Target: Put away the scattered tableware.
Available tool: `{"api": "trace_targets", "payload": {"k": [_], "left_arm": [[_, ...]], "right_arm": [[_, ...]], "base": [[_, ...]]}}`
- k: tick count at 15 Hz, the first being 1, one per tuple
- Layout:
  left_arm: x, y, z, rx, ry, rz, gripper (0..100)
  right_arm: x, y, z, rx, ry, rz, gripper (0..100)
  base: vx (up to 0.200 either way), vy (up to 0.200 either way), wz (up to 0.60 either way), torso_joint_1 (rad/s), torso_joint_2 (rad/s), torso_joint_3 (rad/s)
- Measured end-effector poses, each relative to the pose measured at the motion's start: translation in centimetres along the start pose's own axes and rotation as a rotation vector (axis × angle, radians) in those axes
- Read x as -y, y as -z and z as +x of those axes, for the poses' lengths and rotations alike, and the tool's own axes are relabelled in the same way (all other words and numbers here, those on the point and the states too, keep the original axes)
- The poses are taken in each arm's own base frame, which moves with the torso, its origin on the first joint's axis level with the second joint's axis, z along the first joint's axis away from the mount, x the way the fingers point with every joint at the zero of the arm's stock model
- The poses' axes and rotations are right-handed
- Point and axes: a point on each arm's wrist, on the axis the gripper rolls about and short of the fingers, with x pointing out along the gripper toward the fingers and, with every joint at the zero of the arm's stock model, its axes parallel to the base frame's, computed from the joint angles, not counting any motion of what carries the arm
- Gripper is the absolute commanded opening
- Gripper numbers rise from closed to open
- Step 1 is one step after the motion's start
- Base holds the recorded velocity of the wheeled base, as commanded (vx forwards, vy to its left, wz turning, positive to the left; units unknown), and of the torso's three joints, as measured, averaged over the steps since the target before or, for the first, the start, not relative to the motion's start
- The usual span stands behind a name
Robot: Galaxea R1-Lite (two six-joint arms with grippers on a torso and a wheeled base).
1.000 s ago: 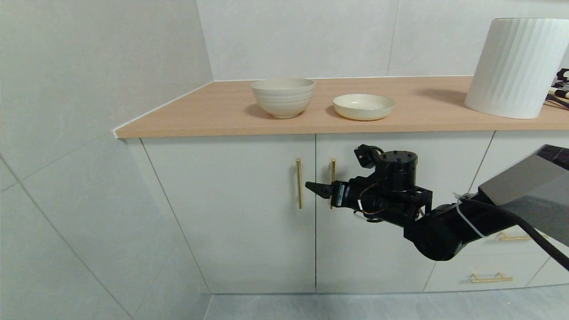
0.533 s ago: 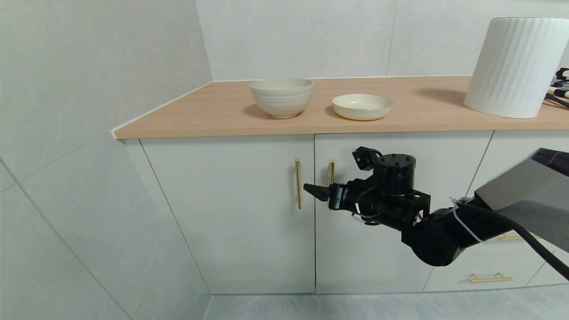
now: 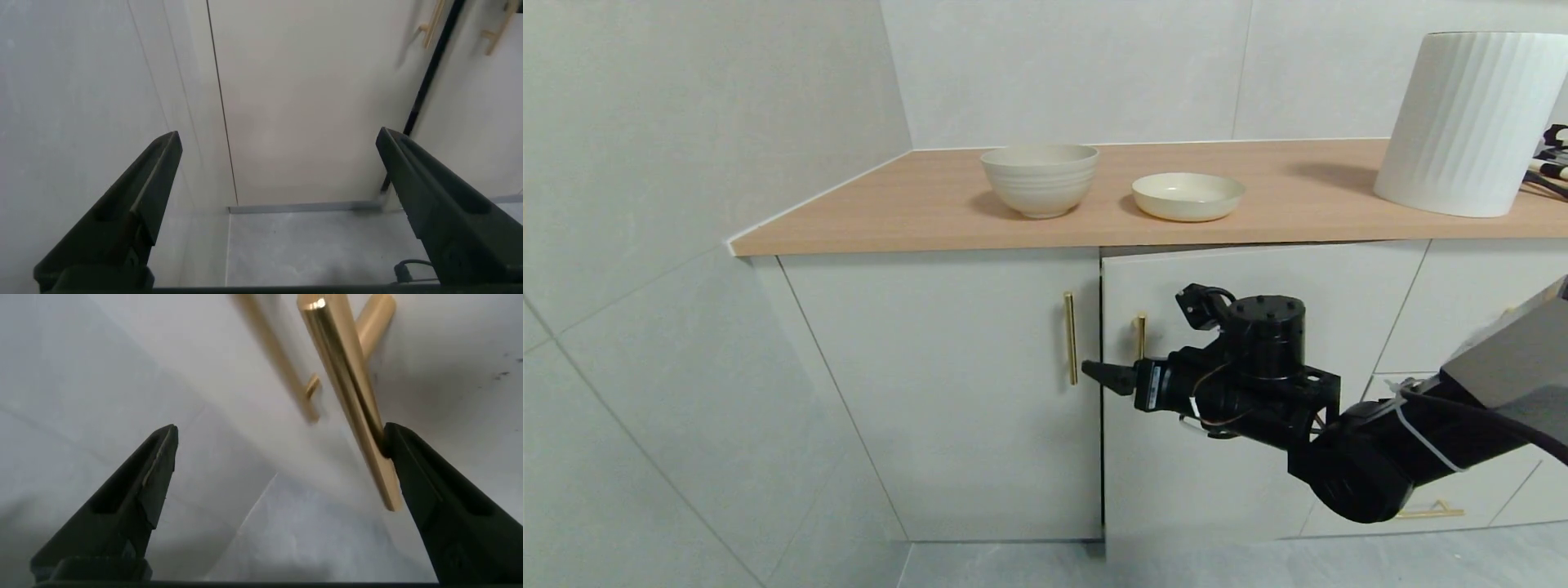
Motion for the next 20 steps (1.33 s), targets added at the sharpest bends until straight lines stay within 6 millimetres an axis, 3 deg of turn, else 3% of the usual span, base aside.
{"api": "trace_targets", "payload": {"k": [3,13,20], "left_arm": [[0.0,0.0,0.0,0.0,0.001,0.0,100],[0.0,0.0,0.0,0.0,0.0,0.001,100],[0.0,0.0,0.0,0.001,0.005,0.016,100]], "right_arm": [[-1.1,0.7,-2.5,-0.056,-0.049,0.005,100],[-4.0,1.8,-14.2,-0.117,-0.189,0.007,100],[-4.4,1.9,-16.4,-0.096,-0.21,-0.003,100]], "base": [[0.0,0.0,0.0,0.0,0.0,0.0],[0.0,0.0,0.0,0.0,0.0,0.0],[0.0,0.0,0.0,0.0,0.0,0.0]]}}
